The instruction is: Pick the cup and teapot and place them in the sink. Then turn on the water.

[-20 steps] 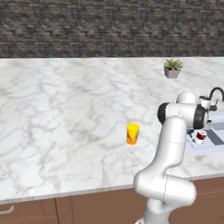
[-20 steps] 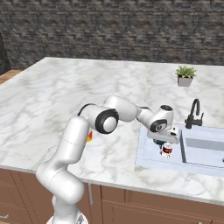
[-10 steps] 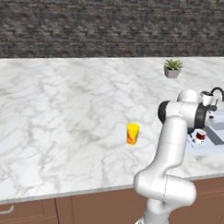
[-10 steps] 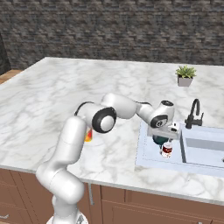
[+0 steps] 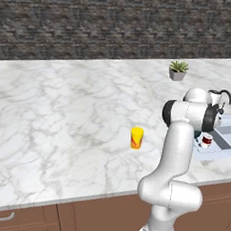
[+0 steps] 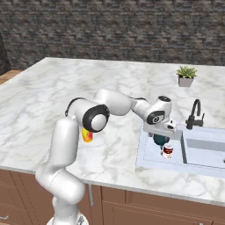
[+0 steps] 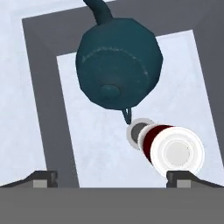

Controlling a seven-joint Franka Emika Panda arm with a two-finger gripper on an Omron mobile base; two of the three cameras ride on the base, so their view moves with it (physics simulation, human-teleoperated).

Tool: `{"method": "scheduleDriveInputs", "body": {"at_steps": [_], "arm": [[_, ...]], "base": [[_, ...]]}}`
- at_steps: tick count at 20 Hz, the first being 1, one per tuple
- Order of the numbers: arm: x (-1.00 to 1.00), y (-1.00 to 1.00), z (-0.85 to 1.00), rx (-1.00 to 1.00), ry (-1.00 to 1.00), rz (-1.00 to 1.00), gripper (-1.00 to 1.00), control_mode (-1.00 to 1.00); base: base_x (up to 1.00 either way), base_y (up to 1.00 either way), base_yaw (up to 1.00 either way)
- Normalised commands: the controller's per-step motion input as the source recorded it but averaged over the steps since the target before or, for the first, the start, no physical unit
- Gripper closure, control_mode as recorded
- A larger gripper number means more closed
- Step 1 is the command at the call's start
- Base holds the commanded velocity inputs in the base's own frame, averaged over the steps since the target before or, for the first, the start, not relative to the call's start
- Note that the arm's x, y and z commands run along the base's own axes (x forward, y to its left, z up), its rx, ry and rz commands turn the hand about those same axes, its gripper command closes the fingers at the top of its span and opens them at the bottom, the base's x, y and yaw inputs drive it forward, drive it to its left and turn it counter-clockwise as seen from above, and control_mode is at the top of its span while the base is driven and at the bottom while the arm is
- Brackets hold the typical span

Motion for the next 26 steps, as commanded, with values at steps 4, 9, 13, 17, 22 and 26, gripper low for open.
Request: {"method": "scheduleDriveInputs", "body": {"at_steps": [4, 9, 13, 17, 22, 26], "arm": [[-0.46, 0.58, 0.17, 0.00, 0.00, 0.00, -1.00, -1.00], [-0.43, 0.61, 0.16, 0.00, 0.00, 0.00, -1.00, -1.00], [-0.28, 0.50, 0.26, -0.01, 0.00, 0.00, -1.00, -1.00], [-0.33, 0.50, 0.24, 0.00, 0.00, 0.00, -1.00, -1.00], [-0.37, 0.53, 0.30, 0.00, 0.00, 0.00, -1.00, -1.00], [-0.26, 0.54, 0.37, 0.00, 0.00, 0.00, -1.00, -1.00]], "base": [[0.00, 0.00, 0.00], [0.00, 0.00, 0.00], [0.00, 0.00, 0.00], [0.00, 0.00, 0.00], [0.00, 0.00, 0.00], [0.00, 0.00, 0.00]]}}
